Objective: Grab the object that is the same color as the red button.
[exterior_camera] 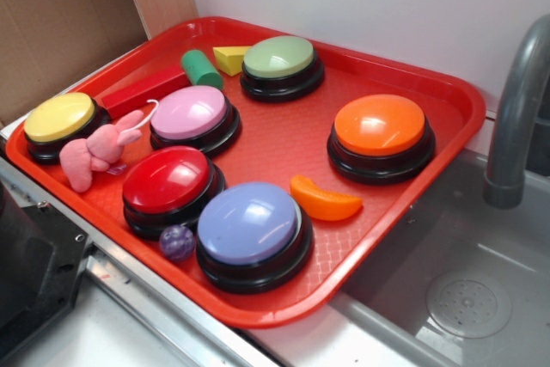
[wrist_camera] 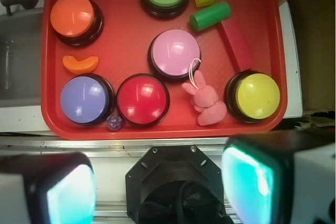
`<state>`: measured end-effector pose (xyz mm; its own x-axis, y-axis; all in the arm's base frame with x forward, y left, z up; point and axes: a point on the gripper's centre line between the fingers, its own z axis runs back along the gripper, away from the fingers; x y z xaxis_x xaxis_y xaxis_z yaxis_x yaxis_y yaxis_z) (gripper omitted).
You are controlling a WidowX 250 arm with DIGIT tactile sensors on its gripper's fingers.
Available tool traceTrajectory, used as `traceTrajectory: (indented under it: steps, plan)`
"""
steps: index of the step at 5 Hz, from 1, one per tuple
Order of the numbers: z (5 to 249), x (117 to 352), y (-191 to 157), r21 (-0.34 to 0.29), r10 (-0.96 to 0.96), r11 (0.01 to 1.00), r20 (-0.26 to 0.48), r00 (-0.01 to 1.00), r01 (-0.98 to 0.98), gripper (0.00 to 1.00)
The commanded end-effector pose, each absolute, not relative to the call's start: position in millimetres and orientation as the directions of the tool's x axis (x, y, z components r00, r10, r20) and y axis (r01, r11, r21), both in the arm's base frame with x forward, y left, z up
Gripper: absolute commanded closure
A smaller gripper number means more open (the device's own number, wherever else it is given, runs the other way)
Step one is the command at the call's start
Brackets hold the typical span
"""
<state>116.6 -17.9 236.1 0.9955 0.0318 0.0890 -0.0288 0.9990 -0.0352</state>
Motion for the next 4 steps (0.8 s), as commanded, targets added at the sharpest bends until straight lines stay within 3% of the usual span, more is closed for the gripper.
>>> traceTrajectory:
  steps: [1,4]
  plan:
    - [236,117,-18,-0.035,0.032,0.999,0.089,0.996,-0.029,0.00]
    - [185,154,49,0.022,0.062,0.998,0.141,0.988,-0.065,0.00]
